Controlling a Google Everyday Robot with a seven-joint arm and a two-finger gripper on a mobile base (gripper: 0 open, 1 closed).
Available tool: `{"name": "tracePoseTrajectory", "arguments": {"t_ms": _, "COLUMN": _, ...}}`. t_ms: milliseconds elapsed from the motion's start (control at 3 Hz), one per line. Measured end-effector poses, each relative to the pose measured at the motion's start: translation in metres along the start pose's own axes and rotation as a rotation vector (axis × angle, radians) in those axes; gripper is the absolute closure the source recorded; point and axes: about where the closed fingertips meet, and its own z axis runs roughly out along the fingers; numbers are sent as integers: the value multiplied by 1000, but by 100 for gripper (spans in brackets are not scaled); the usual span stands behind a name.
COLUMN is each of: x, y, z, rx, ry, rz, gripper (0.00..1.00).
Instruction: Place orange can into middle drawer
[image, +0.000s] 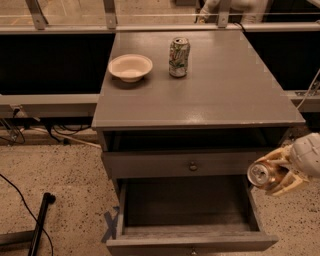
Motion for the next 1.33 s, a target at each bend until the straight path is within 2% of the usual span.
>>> {"name": "tracePoseTrajectory", "arguments": {"t_ms": 333, "x": -3, "y": 4, "z": 6, "rx": 75, "ry": -328, "rz": -107, "gripper": 100}}
{"name": "tracePoseTrajectory", "arguments": {"t_ms": 667, "x": -2, "y": 7, "z": 13, "rx": 154, "ry": -581, "rz": -94, "gripper": 100}}
{"name": "tracePoseTrajectory", "arguments": {"t_ms": 1000, "x": -3, "y": 3, "z": 14, "rx": 166, "ry": -603, "rz": -87, "gripper": 100}}
{"name": "tracePoseTrajectory", "arguments": {"t_ms": 1333, "x": 0, "y": 0, "z": 21, "rx": 151, "ry": -641, "rz": -67, "gripper": 100}}
